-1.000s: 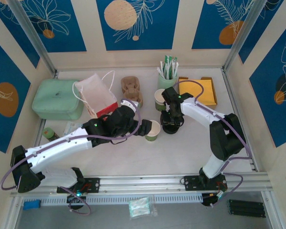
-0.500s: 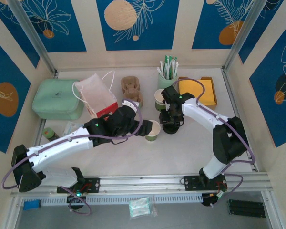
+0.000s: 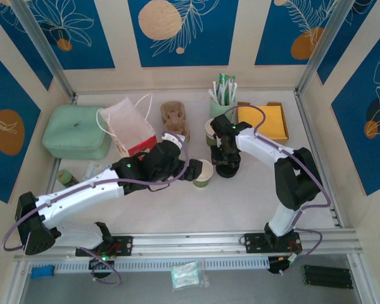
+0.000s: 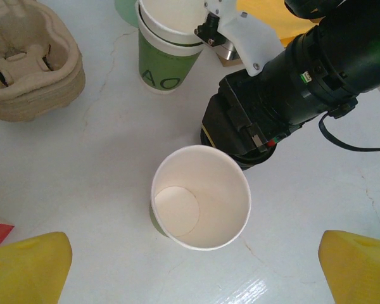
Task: Pack the takeout coffee
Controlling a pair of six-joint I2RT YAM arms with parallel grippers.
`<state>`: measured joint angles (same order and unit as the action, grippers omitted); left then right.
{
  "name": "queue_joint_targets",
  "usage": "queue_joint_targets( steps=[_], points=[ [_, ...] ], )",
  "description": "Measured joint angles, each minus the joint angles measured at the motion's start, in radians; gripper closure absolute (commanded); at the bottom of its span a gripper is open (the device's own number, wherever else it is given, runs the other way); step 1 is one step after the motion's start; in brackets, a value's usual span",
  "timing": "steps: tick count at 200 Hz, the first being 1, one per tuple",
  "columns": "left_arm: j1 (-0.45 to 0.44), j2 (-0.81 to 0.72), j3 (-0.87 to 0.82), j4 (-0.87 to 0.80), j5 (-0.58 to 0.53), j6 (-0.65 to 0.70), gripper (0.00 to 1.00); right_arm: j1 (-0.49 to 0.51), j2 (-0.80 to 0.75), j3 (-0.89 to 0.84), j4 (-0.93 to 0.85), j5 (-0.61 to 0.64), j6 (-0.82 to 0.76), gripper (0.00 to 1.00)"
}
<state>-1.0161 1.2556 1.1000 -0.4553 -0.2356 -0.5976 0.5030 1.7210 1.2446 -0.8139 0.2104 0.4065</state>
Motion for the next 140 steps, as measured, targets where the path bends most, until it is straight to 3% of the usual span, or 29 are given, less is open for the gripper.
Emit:
queue_joint_targets(
  steps=[58,107,140],
  points=[
    [0.0,0.0,0.0,0.0,0.0,0.0,0.01,0.0,0.017,0.006,0.0,0.004,-0.007,0.69],
    [0.0,0.0,0.0,0.0,0.0,0.0,0.01,0.0,0.023,0.006,0.0,0.003,-0.016,0.91],
    [0.0,0.0,0.0,0.0,0.0,0.0,0.01,0.0,0.022,0.006,-0.002,0.003,-0.015,0.96]
  ],
)
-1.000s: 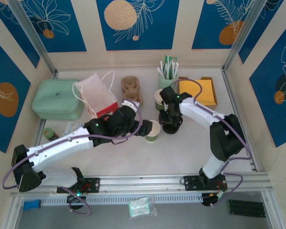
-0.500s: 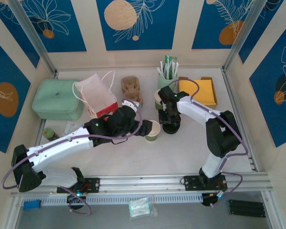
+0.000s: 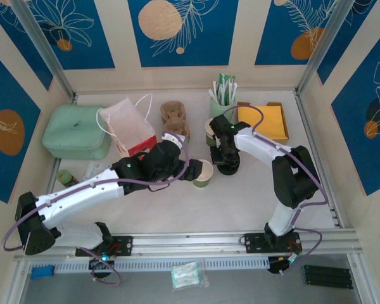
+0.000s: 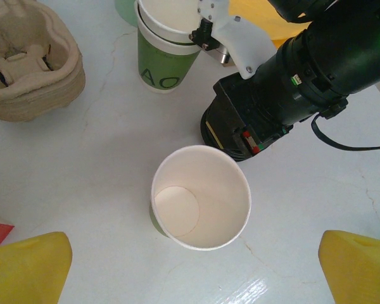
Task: Pack the takeout coffee
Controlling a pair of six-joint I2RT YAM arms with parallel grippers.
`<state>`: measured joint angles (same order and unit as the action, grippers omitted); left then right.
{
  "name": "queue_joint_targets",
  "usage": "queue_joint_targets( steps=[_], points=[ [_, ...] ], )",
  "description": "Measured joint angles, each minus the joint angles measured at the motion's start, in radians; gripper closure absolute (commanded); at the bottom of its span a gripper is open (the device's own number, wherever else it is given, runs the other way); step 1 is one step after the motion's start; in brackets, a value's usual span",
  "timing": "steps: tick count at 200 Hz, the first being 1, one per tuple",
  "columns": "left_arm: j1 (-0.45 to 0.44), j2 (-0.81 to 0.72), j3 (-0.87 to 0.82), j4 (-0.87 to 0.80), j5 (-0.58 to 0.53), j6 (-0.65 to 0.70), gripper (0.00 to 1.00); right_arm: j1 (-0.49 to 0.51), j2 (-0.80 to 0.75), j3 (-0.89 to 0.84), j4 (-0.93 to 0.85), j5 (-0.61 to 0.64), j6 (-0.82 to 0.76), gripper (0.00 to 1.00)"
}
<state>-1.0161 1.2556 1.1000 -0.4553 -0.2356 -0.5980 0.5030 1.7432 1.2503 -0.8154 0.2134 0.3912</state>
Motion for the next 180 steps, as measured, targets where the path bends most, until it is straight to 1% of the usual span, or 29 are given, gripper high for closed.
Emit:
queue_joint_targets(
  steps=[22,52,93,116,128,144,155,180],
  points=[
    [0.0,0.0,0.0,0.0,0.0,0.0,0.01,-0.001,-0.014,0.0,-0.003,0.0,0.0,0.98],
    [0.0,0.0,0.0,0.0,0.0,0.0,0.01,-0.008,-0.084,0.004,-0.014,-0.002,0.001,1.0],
    [0.0,0.0,0.0,0.0,0.0,0.0,0.01,-0.028,-0.164,0.008,-0.016,-0.016,0.005,1.0],
    [0.0,0.0,0.0,0.002,0.0,-0.003,0.0,-0.043,-0.213,0.007,-0.021,-0.045,0.013,1.0],
    [0.0,0.0,0.0,0.008,0.003,-0.009,0.01,-0.055,-0.254,0.007,-0.019,-0.084,0.021,1.0],
    [0.0,0.0,0.0,0.031,0.016,-0.027,0.01,-0.079,-0.333,0.006,-0.007,-0.168,0.036,1.0],
    [0.0,-0.002,-0.001,0.054,0.027,-0.043,0.0,-0.101,-0.396,0.006,0.013,-0.245,0.05,1.0],
    [0.007,-0.03,-0.013,0.14,0.05,-0.096,0.01,-0.156,-0.536,0.005,0.106,-0.463,0.104,1.0]
  ],
)
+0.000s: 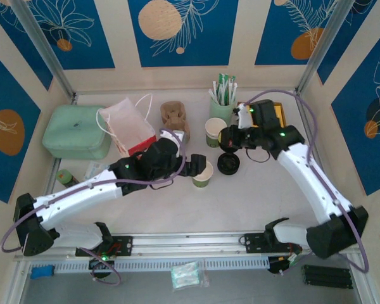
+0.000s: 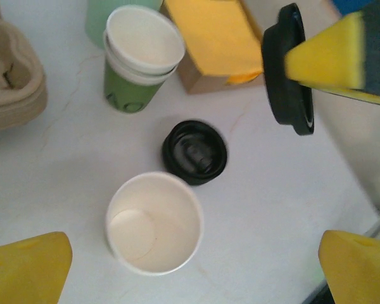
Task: Pack the takeout coffee
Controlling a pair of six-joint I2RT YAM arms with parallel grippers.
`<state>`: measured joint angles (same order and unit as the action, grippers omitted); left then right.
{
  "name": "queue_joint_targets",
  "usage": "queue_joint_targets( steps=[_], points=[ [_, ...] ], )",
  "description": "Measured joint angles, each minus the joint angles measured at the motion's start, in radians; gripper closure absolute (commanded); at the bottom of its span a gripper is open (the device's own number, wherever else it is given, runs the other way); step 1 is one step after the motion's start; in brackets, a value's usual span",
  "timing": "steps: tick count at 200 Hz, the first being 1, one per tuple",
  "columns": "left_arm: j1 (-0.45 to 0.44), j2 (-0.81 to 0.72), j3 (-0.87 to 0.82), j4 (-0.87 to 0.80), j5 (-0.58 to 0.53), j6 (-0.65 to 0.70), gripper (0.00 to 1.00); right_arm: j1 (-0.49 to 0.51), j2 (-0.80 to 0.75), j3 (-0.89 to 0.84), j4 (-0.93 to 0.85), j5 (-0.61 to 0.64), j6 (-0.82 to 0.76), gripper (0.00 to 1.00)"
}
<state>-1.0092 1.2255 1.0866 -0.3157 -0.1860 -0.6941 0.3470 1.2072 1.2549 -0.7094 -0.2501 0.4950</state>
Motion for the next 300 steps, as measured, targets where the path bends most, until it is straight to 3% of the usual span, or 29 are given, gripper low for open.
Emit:
queue_joint_targets(
  steps=[56,117,195,300],
  points=[
    [0.049,-0.147,-0.023,0.217,0.022,-0.143,0.0,-0.051,-0.123,0.002,0.294,-0.407,0.169,1.0],
    [0.05,-0.177,-0.026,0.459,0.075,-0.289,0.0,-0.029,-0.109,0.003,0.629,-0.61,0.34,1.0],
    [0.061,-0.162,-0.056,0.669,0.143,-0.455,0.0,0.066,-0.07,0.052,0.766,-0.675,0.373,1.0],
    [0.067,-0.066,-0.068,0.845,0.183,-0.584,0.01,0.073,-0.07,0.052,0.793,-0.662,0.374,1.0]
  ],
)
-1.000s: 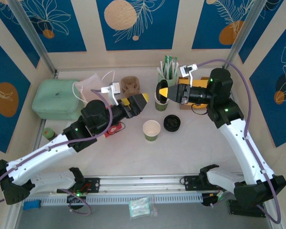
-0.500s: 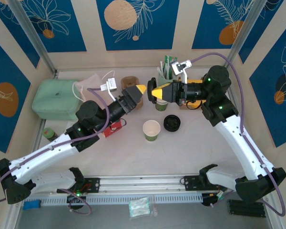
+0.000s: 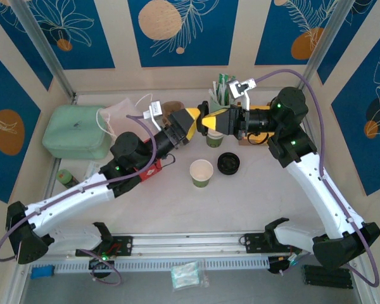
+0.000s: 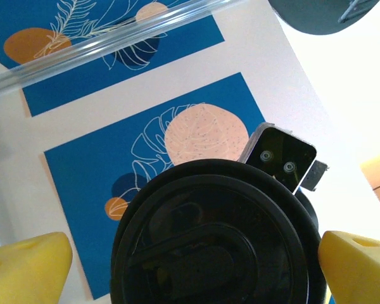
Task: Pack the takeout coffee
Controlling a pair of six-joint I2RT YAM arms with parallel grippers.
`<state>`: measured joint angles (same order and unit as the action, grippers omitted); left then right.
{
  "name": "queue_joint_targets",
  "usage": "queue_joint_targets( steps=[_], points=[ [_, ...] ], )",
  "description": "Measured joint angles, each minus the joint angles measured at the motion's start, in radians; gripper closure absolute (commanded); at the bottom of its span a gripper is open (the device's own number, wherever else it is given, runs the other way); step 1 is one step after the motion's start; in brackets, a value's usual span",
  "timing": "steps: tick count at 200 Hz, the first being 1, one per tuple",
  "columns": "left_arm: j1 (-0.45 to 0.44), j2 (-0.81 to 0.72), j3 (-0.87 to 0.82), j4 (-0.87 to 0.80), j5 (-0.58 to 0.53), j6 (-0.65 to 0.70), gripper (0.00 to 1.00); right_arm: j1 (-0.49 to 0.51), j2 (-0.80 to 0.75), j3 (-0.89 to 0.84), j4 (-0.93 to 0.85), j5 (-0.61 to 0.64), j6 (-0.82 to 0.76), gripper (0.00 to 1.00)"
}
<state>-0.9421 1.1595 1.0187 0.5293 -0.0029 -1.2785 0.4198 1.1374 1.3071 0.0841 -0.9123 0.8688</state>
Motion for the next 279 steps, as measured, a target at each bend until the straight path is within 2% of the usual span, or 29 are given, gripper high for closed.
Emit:
queue_joint_targets(
  steps=[61,125,194,279],
  points=[
    [0.002,0.024,-0.052,0.125,0.002,-0.079,0.0,0.003,0.0,-0.008,0.009,0.007,0.001,1.0],
    [0.002,0.039,-0.111,0.254,-0.03,-0.156,0.05,0.005,0.0,-0.014,0.01,0.011,0.003,1.0],
    [0.002,0.065,-0.113,0.292,-0.034,-0.183,0.04,0.005,0.004,-0.029,0.01,0.014,0.003,1.0],
    [0.002,0.088,-0.113,0.309,-0.032,-0.191,0.15,0.006,0.008,-0.047,0.008,0.022,0.002,1.0]
  ],
)
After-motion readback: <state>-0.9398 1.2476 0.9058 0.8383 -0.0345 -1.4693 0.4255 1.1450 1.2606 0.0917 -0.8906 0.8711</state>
